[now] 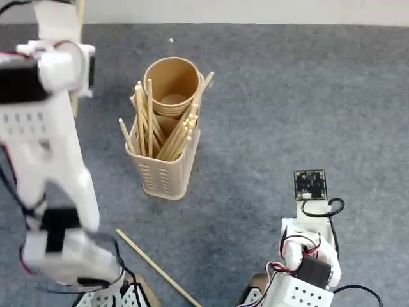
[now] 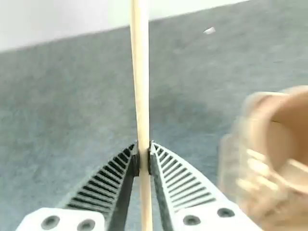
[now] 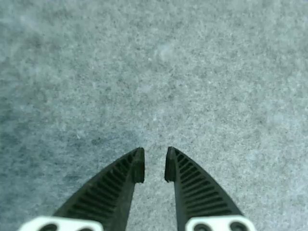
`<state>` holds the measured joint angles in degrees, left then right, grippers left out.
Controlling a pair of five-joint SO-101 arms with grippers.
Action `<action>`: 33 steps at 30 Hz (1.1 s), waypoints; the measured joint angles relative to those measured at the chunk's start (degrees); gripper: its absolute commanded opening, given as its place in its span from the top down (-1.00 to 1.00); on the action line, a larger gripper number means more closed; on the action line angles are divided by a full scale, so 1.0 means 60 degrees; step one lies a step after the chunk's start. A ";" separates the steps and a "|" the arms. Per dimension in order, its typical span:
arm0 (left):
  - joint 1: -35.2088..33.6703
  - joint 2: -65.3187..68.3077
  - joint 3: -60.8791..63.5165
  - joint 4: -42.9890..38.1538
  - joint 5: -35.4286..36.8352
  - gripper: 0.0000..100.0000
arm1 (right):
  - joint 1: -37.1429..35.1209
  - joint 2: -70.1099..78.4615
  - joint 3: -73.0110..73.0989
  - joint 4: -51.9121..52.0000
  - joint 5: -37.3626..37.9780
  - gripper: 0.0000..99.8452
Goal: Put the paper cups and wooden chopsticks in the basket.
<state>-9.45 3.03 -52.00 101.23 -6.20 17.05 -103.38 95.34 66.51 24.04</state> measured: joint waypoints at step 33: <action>0.4249 -0.8747 1.4403 -0.9333 0.1114 0.70 | 0.0000 0.0000 0.0000 0.0000 0.0000 0.82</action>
<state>16.04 -49.45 34.42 45.23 0.48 17.05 -103.38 95.34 66.51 24.04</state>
